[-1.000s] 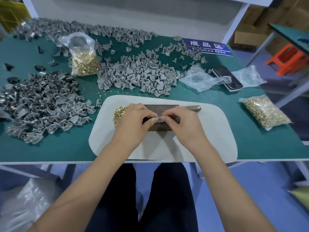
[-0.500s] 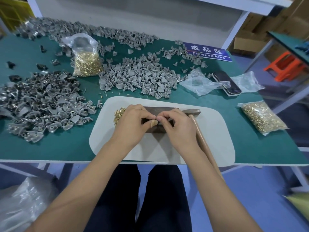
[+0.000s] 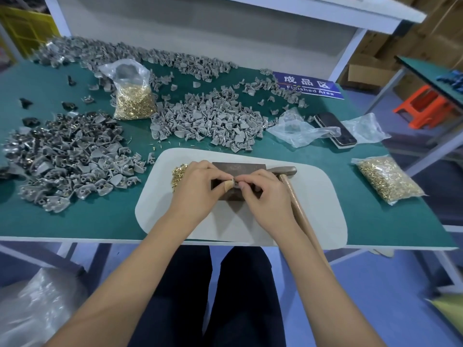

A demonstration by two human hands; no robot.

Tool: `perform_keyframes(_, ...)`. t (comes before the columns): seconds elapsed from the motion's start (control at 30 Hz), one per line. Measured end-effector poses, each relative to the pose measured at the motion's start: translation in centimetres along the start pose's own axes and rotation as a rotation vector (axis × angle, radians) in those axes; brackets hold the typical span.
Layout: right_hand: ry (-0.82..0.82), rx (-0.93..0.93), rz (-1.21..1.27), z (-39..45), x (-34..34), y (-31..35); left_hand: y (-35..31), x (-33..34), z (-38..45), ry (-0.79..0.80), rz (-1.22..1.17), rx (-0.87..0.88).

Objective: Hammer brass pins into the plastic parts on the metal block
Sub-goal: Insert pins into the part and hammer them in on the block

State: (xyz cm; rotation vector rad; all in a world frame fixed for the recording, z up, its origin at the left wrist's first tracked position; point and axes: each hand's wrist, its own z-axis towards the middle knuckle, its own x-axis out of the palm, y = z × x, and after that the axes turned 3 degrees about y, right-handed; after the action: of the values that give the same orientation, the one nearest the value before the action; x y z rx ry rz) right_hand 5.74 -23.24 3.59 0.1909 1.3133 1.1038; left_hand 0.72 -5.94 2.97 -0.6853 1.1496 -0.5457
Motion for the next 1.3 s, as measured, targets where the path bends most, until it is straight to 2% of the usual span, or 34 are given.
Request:
perform_keyframes(0.17,-0.025,0.052,0.076,0.3,0.4,0.0,0.0,1.7,-1.6,-0.175,-0.09,0.0)
perform_keyframes(0.27,-0.042,0.136,0.205,1.0,0.4,0.0,0.1,2.1,-1.7,-0.259,-0.064,0.028)
perform_keyframes(0.37,-0.09,0.205,0.366,1.6,-0.1,-0.3,0.5,2.2,-1.5,-0.257,-0.051,0.038)
perform_keyframes(0.53,-0.072,0.268,0.42,1.6,-0.4,-0.7,0.6,2.1,-1.6,-0.239,-0.108,0.009)
perform_keyframes(0.73,-0.099,0.2,0.353,1.4,-0.1,-0.7,0.9,2.1,-1.5,-0.233,-0.135,-0.011)
perform_keyframes(1.0,0.005,0.153,0.198,2.1,-0.5,-0.2,1.1,2.1,-1.5,-0.243,-0.122,-0.001)
perform_keyframes(1.3,0.235,-0.1,-0.338,3.4,-1.3,1.0,1.0,2.0,-1.5,-0.234,-0.069,0.005)
